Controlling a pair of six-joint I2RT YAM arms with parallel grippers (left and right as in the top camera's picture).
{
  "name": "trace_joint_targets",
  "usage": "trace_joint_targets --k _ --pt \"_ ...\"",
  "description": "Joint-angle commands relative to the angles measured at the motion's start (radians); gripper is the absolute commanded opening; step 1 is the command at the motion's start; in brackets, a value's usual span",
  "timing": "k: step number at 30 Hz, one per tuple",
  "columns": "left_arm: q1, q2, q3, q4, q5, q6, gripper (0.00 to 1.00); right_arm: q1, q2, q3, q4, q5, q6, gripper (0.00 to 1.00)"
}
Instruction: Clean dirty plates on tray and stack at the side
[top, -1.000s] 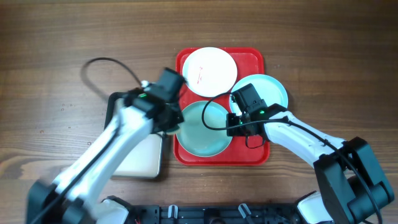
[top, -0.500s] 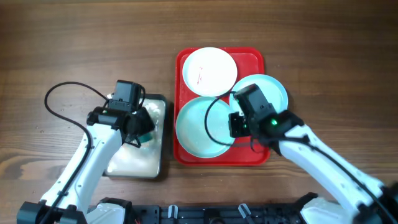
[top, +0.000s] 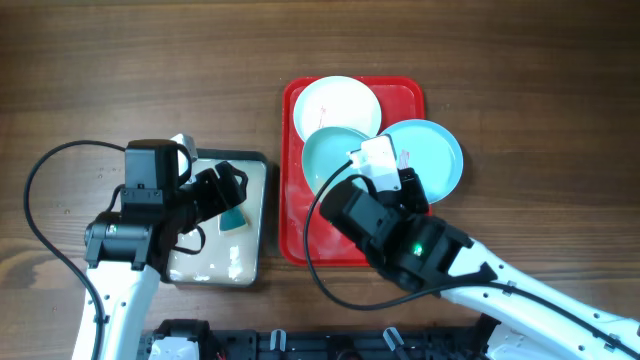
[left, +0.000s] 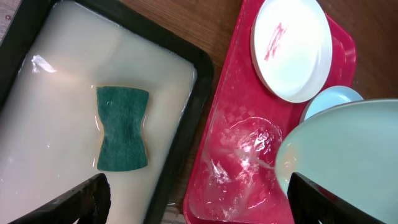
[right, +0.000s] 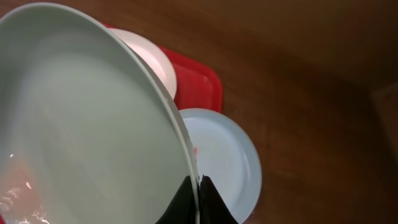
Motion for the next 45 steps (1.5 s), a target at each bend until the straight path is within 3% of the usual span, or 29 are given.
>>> trace_joint_targets --k 1,3,7,13,19,37,41,43,45 --pt "0.006 0.021 0.017 0.000 0.011 0.019 0.91 0.050 -0.014 0.023 0.041 0.164 -0.130 0.04" --pt "0.006 0.034 0.017 -0.006 0.011 0.020 1.00 0.075 -0.014 0.023 0.042 0.208 -0.129 0.04" --pt "0.006 0.043 0.017 -0.021 0.011 0.020 1.00 0.128 -0.013 0.023 0.045 0.335 -0.179 0.04" --pt "0.006 0.043 0.017 -0.021 0.011 0.020 1.00 0.154 -0.011 0.023 0.049 0.344 -0.203 0.04" --pt "0.006 0.043 0.017 -0.021 0.011 0.020 1.00 0.169 -0.011 0.023 0.139 0.396 -0.369 0.04" --pt "0.006 0.043 0.017 -0.021 0.008 0.019 1.00 0.170 -0.011 0.023 0.177 0.393 -0.380 0.04" --pt "0.006 0.043 0.017 -0.021 0.008 0.019 1.00 0.124 -0.011 0.021 0.136 0.227 -0.216 0.04" --pt "0.006 0.043 0.017 -0.021 0.008 0.019 1.00 -0.015 -0.011 0.021 0.067 -0.112 -0.042 0.04" --pt "0.006 0.043 0.017 -0.021 0.008 0.019 1.00 -0.178 -0.011 0.021 0.055 -0.476 0.013 0.04"
